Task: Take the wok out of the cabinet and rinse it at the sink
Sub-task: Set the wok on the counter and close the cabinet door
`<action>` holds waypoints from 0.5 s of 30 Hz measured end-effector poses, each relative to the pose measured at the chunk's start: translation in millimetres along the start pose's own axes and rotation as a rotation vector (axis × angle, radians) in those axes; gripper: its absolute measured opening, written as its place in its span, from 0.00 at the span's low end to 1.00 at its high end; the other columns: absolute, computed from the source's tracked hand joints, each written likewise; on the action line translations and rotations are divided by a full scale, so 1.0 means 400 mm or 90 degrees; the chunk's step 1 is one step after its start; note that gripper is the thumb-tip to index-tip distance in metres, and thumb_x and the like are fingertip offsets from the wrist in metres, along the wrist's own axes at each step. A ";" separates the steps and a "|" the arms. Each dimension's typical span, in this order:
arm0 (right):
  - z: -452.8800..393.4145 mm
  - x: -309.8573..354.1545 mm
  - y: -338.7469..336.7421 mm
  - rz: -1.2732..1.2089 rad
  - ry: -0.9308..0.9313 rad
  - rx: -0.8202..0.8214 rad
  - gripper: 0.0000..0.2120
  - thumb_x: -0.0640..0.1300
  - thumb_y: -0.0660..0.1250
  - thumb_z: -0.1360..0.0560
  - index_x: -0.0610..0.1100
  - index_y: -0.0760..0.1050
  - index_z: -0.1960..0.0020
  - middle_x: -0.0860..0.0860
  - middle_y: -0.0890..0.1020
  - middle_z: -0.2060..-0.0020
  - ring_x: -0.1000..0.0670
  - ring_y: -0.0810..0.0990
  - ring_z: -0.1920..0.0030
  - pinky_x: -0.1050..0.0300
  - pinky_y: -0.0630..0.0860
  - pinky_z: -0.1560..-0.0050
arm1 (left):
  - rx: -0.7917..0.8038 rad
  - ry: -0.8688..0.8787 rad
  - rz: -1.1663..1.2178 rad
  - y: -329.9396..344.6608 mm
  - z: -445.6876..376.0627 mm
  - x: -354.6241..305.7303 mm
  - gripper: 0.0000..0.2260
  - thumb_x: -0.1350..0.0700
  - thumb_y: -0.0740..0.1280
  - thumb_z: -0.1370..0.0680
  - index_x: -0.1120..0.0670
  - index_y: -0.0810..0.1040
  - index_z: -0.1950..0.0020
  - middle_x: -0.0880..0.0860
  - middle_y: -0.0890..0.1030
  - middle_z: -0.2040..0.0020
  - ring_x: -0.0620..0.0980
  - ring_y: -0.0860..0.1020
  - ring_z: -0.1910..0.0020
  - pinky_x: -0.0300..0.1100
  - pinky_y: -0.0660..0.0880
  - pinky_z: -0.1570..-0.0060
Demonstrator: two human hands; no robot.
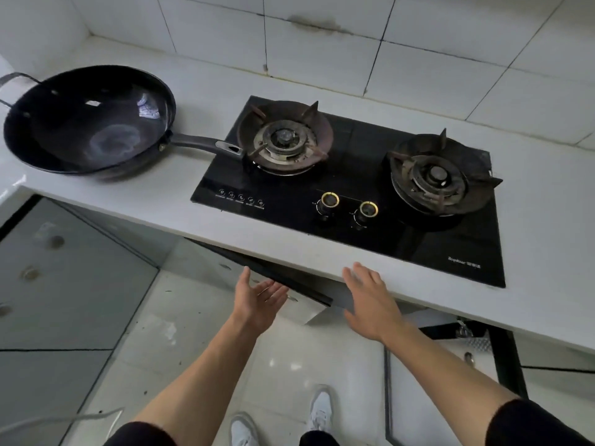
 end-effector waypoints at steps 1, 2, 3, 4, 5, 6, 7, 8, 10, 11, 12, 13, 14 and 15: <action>0.000 -0.001 0.000 -0.002 0.000 -0.001 0.36 0.52 0.67 0.26 0.45 0.54 0.25 0.46 0.57 0.27 0.41 0.58 0.28 0.47 0.65 0.31 | -0.006 0.001 0.032 0.010 -0.012 0.001 0.37 0.37 0.60 0.22 0.67 0.62 0.28 0.66 0.71 0.32 0.64 0.71 0.33 0.55 0.66 0.30; 0.000 -0.002 0.001 -0.006 0.002 0.000 0.36 0.51 0.67 0.27 0.45 0.54 0.25 0.46 0.57 0.27 0.41 0.58 0.28 0.47 0.65 0.31 | -0.010 0.004 0.059 0.019 -0.022 0.002 0.38 0.37 0.60 0.23 0.67 0.61 0.28 0.67 0.71 0.33 0.65 0.70 0.32 0.56 0.66 0.30; 0.000 -0.004 0.001 -0.009 0.002 0.001 0.36 0.50 0.67 0.27 0.45 0.53 0.25 0.46 0.56 0.27 0.41 0.58 0.28 0.47 0.65 0.31 | -0.012 0.007 0.080 0.028 -0.031 0.004 0.38 0.37 0.61 0.23 0.67 0.62 0.28 0.67 0.71 0.34 0.66 0.70 0.33 0.57 0.66 0.30; 0.001 -0.004 0.002 -0.008 0.002 0.002 0.37 0.49 0.67 0.27 0.44 0.53 0.25 0.45 0.56 0.26 0.41 0.57 0.28 0.47 0.65 0.30 | -0.011 0.011 0.096 0.034 -0.038 0.005 0.38 0.37 0.62 0.23 0.67 0.63 0.29 0.68 0.71 0.34 0.66 0.71 0.33 0.57 0.67 0.30; 0.001 -0.004 0.004 -0.006 0.003 0.003 0.37 0.48 0.67 0.28 0.44 0.53 0.25 0.45 0.55 0.25 0.41 0.56 0.27 0.47 0.65 0.30 | -0.011 0.015 0.105 0.040 -0.045 0.006 0.37 0.37 0.62 0.24 0.67 0.63 0.30 0.68 0.71 0.34 0.66 0.71 0.33 0.57 0.67 0.30; 0.001 -0.004 0.005 -0.006 0.004 0.005 0.37 0.48 0.67 0.28 0.44 0.52 0.24 0.45 0.54 0.25 0.41 0.55 0.26 0.47 0.64 0.29 | -0.012 0.019 0.110 0.045 -0.050 0.006 0.36 0.37 0.62 0.24 0.67 0.65 0.31 0.68 0.70 0.33 0.66 0.71 0.34 0.57 0.68 0.31; 0.001 -0.005 0.007 -0.007 0.007 0.008 0.38 0.48 0.66 0.28 0.44 0.52 0.24 0.45 0.52 0.24 0.41 0.54 0.25 0.47 0.63 0.29 | -0.014 0.023 0.113 0.051 -0.055 0.004 0.35 0.38 0.62 0.24 0.67 0.66 0.32 0.68 0.70 0.33 0.67 0.71 0.34 0.58 0.68 0.31; 0.001 -0.006 0.009 -0.009 0.009 0.011 0.38 0.47 0.66 0.28 0.44 0.51 0.24 0.45 0.51 0.23 0.41 0.52 0.25 0.47 0.62 0.28 | -0.018 0.024 0.117 0.059 -0.060 0.002 0.34 0.38 0.62 0.24 0.67 0.67 0.34 0.68 0.70 0.33 0.67 0.72 0.35 0.58 0.68 0.31; 0.001 -0.009 0.011 -0.018 0.012 0.016 0.38 0.47 0.65 0.28 0.45 0.50 0.23 0.45 0.50 0.23 0.42 0.50 0.24 0.46 0.60 0.26 | -0.022 0.025 0.130 0.072 -0.063 0.001 0.34 0.38 0.63 0.24 0.67 0.67 0.34 0.68 0.71 0.34 0.67 0.71 0.34 0.58 0.68 0.31; 0.001 -0.010 0.012 -0.023 0.013 0.018 0.38 0.46 0.65 0.28 0.45 0.50 0.23 0.45 0.50 0.22 0.42 0.50 0.24 0.47 0.59 0.26 | -0.020 0.026 0.134 0.079 -0.062 0.001 0.35 0.38 0.63 0.24 0.68 0.66 0.33 0.68 0.71 0.33 0.67 0.71 0.33 0.58 0.67 0.30; 0.001 -0.011 0.012 -0.027 0.015 0.017 0.38 0.46 0.65 0.28 0.45 0.50 0.23 0.45 0.50 0.22 0.42 0.50 0.24 0.47 0.59 0.26 | -0.016 0.027 0.135 0.084 -0.059 0.002 0.36 0.38 0.63 0.24 0.68 0.65 0.31 0.68 0.70 0.33 0.67 0.70 0.32 0.58 0.66 0.30; 0.001 -0.011 0.012 -0.029 0.016 0.016 0.39 0.46 0.65 0.28 0.45 0.50 0.22 0.45 0.50 0.22 0.42 0.50 0.24 0.47 0.59 0.26 | -0.010 0.028 0.133 0.088 -0.056 0.001 0.36 0.39 0.64 0.24 0.67 0.63 0.29 0.68 0.70 0.32 0.67 0.69 0.32 0.58 0.66 0.29; 0.000 -0.012 0.012 -0.029 0.017 0.016 0.39 0.46 0.65 0.28 0.45 0.50 0.22 0.45 0.50 0.22 0.42 0.50 0.24 0.47 0.59 0.26 | 0.000 0.030 0.126 0.087 -0.051 0.000 0.36 0.41 0.65 0.24 0.67 0.63 0.28 0.67 0.70 0.32 0.66 0.69 0.31 0.58 0.65 0.29; 0.000 -0.012 0.013 -0.027 0.018 0.018 0.39 0.46 0.65 0.28 0.45 0.49 0.22 0.45 0.49 0.22 0.42 0.50 0.24 0.47 0.59 0.26 | 0.014 0.031 0.111 0.086 -0.044 -0.002 0.35 0.43 0.66 0.24 0.67 0.62 0.28 0.67 0.69 0.31 0.66 0.69 0.31 0.58 0.65 0.29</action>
Point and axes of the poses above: each hand's wrist, its own z-axis away from the middle knuckle, its own y-axis out of the palm, x = y × z, the point moved 7 cm from there along -z, towards the middle knuckle
